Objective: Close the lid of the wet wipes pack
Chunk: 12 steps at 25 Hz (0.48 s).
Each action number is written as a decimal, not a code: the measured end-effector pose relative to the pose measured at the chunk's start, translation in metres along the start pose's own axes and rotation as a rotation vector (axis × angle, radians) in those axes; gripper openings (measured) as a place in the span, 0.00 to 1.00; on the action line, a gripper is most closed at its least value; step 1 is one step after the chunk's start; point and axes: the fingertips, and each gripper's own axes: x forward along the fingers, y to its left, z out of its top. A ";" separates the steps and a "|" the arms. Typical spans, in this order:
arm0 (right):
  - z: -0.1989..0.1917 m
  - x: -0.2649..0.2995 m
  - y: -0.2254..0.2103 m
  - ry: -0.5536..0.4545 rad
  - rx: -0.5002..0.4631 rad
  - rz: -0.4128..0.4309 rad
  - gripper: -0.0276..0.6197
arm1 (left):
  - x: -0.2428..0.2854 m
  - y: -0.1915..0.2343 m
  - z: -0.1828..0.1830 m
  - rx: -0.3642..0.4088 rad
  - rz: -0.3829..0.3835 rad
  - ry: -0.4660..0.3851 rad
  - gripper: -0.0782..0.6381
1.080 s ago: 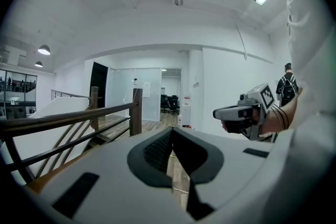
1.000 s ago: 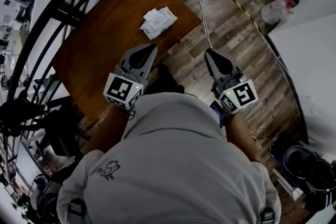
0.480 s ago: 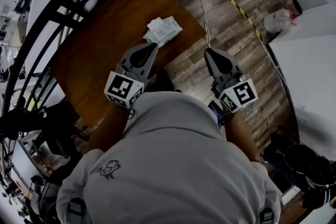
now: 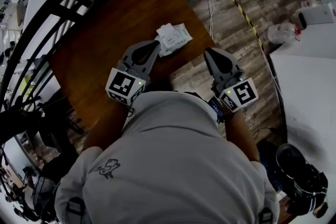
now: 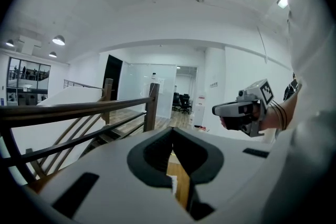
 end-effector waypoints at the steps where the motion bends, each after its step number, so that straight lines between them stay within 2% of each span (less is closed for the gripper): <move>1: 0.000 0.007 -0.001 0.006 -0.003 0.007 0.09 | 0.000 0.007 -0.003 -0.007 0.006 0.006 0.13; 12: 0.007 0.054 -0.004 0.035 -0.034 0.112 0.09 | -0.020 0.033 -0.018 -0.045 0.089 0.007 0.13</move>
